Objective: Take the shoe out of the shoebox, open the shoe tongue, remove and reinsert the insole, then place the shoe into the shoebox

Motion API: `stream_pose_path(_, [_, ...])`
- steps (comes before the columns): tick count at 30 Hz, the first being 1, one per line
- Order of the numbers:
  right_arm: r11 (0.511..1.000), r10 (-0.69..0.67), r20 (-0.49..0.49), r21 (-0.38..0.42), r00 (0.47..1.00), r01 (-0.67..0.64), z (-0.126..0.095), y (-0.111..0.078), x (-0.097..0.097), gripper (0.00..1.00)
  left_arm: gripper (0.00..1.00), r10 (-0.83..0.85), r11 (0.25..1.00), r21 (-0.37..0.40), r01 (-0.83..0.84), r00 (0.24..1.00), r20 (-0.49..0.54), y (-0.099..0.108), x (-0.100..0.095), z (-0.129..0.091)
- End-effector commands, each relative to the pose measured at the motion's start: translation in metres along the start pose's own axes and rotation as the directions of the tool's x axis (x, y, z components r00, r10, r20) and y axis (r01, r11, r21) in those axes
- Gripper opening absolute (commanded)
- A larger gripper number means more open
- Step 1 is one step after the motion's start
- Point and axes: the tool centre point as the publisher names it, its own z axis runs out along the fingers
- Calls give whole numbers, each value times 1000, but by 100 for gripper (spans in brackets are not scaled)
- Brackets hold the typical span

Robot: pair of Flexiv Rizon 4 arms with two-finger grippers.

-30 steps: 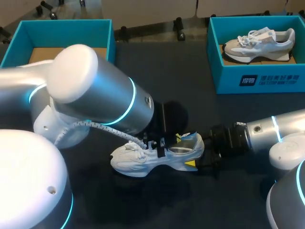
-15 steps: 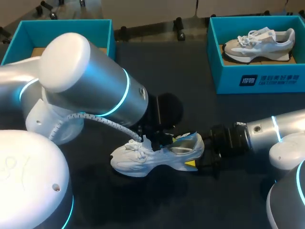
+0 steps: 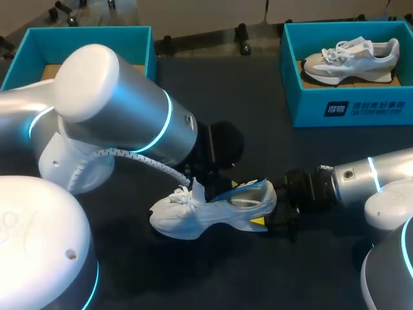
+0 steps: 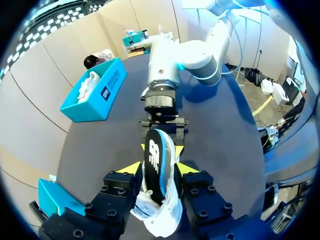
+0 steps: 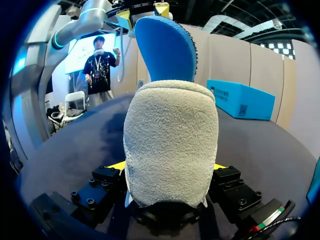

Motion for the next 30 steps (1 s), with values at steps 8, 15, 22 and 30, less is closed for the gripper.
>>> stream_pose_path(8, [1000, 0, 3, 4, 1000, 0, 4, -3, 3, 0, 42, 2, 1000, -4, -2, 1000, -4, -5, -8, 31])
stream_pose_path(15, [1000, 0, 3, 4, 1000, 0, 4, -3, 3, 0, 40, -6, 1000, -22, 6, 1000, -8, -4, -13, 44])
stream_pose_path(22, [1000, 0, 3, 4, 1000, 0, 4, -3, 3, 0, 40, -6, 999, -40, 5, 1000, -18, 0, -12, 52])
stream_pose_path(30, [1000, 0, 3, 4, 1000, 0, 4, -3, 3, 0, 39, -9, 998, -61, 7, 1000, -19, 4, -14, 62])
